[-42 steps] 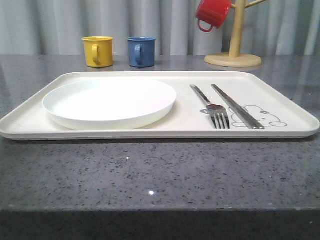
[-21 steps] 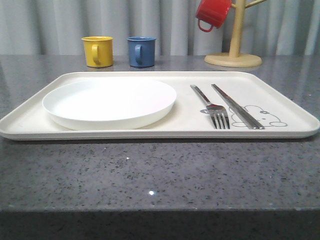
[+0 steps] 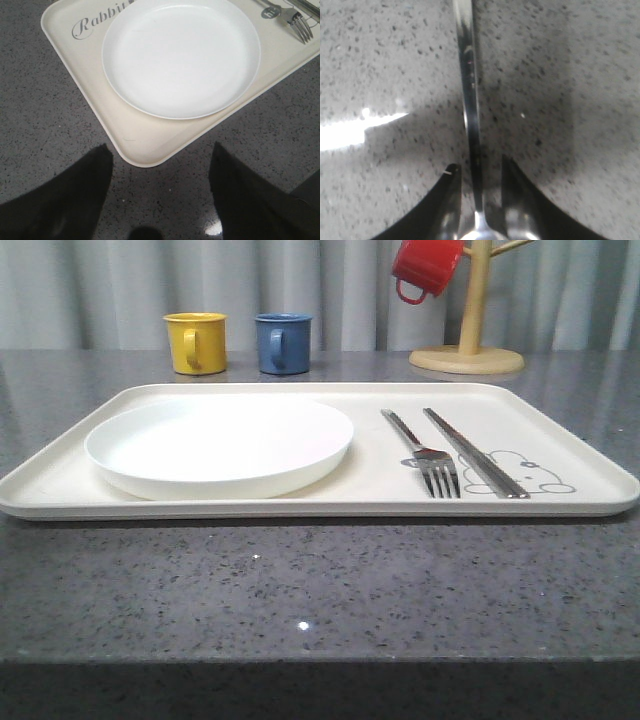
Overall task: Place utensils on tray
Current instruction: 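Move the right gripper to the spoon and grasp its handle, then lower the spoon onto the tray beside the chopsticks and release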
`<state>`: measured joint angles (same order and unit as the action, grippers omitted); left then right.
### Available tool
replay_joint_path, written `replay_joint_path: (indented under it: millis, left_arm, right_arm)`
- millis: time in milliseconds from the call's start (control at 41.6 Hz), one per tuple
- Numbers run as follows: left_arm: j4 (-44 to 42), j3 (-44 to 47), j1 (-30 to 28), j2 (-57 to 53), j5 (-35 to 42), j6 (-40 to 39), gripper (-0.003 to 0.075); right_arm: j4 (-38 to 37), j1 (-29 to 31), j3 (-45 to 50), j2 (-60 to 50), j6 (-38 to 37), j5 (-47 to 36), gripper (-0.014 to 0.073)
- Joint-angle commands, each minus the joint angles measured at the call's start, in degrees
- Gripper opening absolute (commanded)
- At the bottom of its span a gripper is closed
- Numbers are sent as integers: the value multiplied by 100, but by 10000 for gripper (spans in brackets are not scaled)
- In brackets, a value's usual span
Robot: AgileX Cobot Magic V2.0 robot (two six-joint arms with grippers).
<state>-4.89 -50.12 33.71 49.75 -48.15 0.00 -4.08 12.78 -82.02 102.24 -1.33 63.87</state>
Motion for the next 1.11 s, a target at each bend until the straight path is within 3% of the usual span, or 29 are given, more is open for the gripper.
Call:
replay_joint_path:
  millis: [0,120,361,601,866,1083]
  left_arm:
    - [17,-148,49,-24,346,-58,428]
    - [17,-148,49,-24,346,-58,428]
    - [17,-148,49,-24,346,-58,428]
    - [17,-148,49,-24,346,-58,428]
    - [17,-148,49,-24,417,-58,428]
    - [17,-148,49,-24,430,-58,428]
  right_arm:
    - [74,39,-144,-188,78,-210,237]
    - [155,39,-144,-152,101,-269,221]
    - [155,39,-144,-157,133,-259,22]
    - [283,-42,-192,-492,215,-51,13]
    - [811,-1076,-214,-1356,331,454,13]
    - [1541,-2179,-203,-1342,326,528,13]
